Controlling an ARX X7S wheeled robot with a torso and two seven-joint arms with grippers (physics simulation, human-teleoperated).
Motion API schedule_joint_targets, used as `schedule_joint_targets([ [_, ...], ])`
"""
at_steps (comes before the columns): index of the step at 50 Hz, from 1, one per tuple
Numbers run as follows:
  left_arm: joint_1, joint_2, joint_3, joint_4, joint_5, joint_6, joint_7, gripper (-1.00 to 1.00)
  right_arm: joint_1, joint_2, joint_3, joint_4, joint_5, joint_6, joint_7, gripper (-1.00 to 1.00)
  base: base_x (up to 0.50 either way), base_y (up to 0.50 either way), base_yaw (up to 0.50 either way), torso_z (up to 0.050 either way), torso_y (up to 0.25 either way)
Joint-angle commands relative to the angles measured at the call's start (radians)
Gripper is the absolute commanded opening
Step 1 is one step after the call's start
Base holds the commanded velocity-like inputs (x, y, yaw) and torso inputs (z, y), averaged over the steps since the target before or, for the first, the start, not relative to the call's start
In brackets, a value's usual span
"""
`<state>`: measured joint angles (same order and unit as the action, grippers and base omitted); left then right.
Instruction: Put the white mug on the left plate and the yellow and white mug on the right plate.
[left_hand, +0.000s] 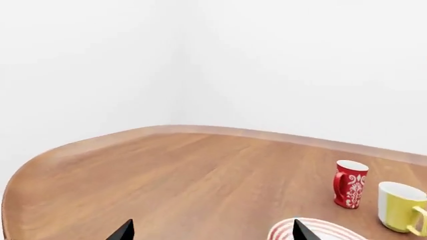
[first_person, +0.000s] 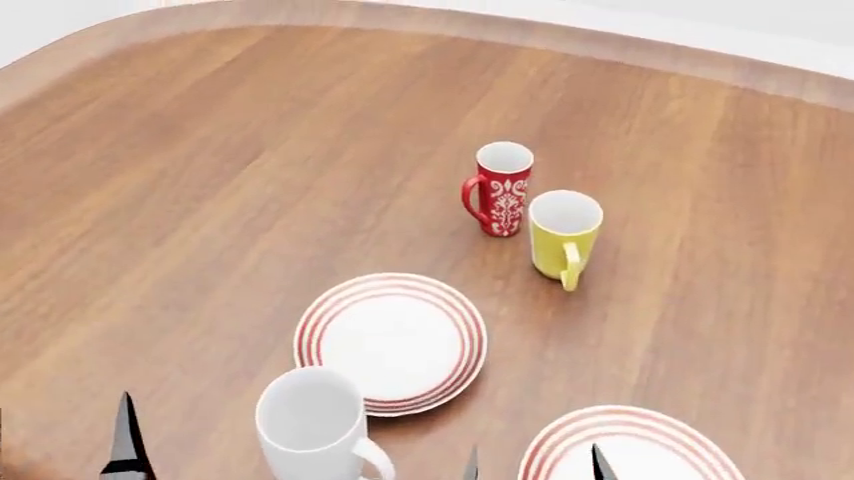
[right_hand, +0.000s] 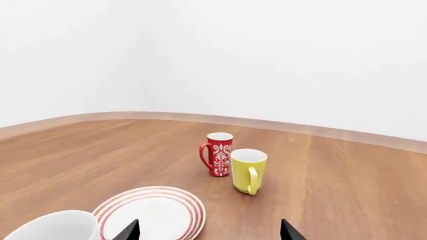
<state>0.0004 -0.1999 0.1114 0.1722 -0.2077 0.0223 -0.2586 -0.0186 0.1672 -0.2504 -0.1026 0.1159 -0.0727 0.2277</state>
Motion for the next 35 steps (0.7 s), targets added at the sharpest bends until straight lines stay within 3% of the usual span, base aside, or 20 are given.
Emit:
schedule_joint_targets([
  [1, -0.014, 0.005, -0.04, 0.009, 0.002, -0.051, 0.015, 1.0, 0.013, -0.013, 0.032, 0.013, 0.012, 0.006, -0.019, 1.0, 0.46, 0.19, 0.0, 0.0, 0.0],
  [6, -0.009, 0.002, -0.039, 0.018, -0.001, -0.055, 0.009, 1.0, 0.007, -0.011, 0.034, 0.015, 0.007, -0.003, -0.005, 1.0, 0.46, 0.19, 0.0, 0.0, 0.0],
  [15, -0.008, -0.002, -0.036, 0.02, -0.006, -0.054, 0.004, 1.0, 0.002, -0.005, 0.036, 0.006, 0.026, -0.017, -0.002, 1.0, 0.02, 0.01, 0.0, 0.0, 0.0],
  [28, -0.011, -0.01, -0.037, 0.024, -0.017, -0.056, -0.003, 1.0, 0.022, -0.004, 0.02, 0.029, 0.013, 0.001, 0.017, 1.0, 0.46, 0.19, 0.0, 0.0, 0.0],
  [35, -0.012, -0.015, -0.042, 0.032, -0.028, -0.059, -0.007, 1.0, 0.024, 0.0, 0.014, 0.036, 0.01, -0.003, 0.022, 1.0, 0.0, 0.0, 0.0, 0.0, 0.0],
])
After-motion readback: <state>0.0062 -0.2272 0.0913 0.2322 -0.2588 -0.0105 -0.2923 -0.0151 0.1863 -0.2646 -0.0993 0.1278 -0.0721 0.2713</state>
